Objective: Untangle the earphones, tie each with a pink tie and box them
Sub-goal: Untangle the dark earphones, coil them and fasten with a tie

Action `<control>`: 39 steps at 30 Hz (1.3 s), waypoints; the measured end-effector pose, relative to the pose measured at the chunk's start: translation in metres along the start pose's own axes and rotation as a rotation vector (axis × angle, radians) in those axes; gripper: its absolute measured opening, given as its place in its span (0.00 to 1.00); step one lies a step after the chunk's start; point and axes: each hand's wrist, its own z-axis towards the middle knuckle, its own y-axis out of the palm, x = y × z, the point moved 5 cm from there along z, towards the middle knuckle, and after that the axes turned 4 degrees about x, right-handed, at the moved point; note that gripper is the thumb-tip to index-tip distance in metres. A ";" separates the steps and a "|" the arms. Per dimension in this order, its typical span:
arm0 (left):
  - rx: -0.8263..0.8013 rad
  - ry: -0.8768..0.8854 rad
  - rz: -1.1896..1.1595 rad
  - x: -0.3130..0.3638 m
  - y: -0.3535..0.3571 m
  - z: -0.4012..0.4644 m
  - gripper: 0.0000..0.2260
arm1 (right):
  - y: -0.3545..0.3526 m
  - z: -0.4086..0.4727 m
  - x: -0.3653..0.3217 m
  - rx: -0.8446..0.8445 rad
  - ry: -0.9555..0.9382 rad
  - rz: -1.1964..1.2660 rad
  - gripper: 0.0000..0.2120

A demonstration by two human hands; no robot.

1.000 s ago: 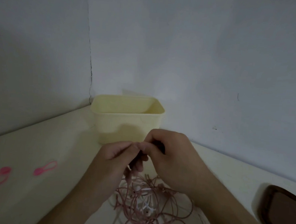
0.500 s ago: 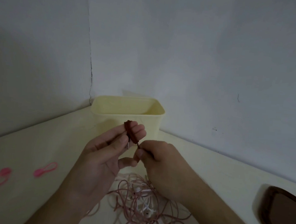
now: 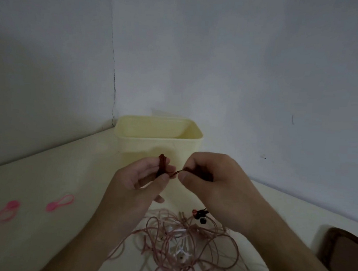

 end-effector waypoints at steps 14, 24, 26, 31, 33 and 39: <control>0.136 0.034 0.123 -0.003 -0.009 0.002 0.06 | -0.030 0.003 0.016 0.236 0.150 0.163 0.18; 0.238 0.055 0.042 0.002 -0.016 0.003 0.06 | -0.050 0.006 0.040 0.383 0.296 -0.158 0.24; 0.218 0.067 0.052 0.004 -0.014 0.001 0.07 | -0.043 0.003 0.048 0.210 0.379 -0.245 0.25; 0.126 0.100 0.109 0.006 -0.004 -0.006 0.07 | -0.001 0.003 0.057 -0.166 0.515 0.005 0.19; 0.103 0.116 0.133 0.007 0.000 -0.008 0.07 | 0.016 0.007 0.052 -0.236 0.505 0.222 0.21; 0.162 0.153 0.219 0.004 -0.004 -0.007 0.08 | 0.009 -0.003 0.031 -0.029 0.314 0.301 0.05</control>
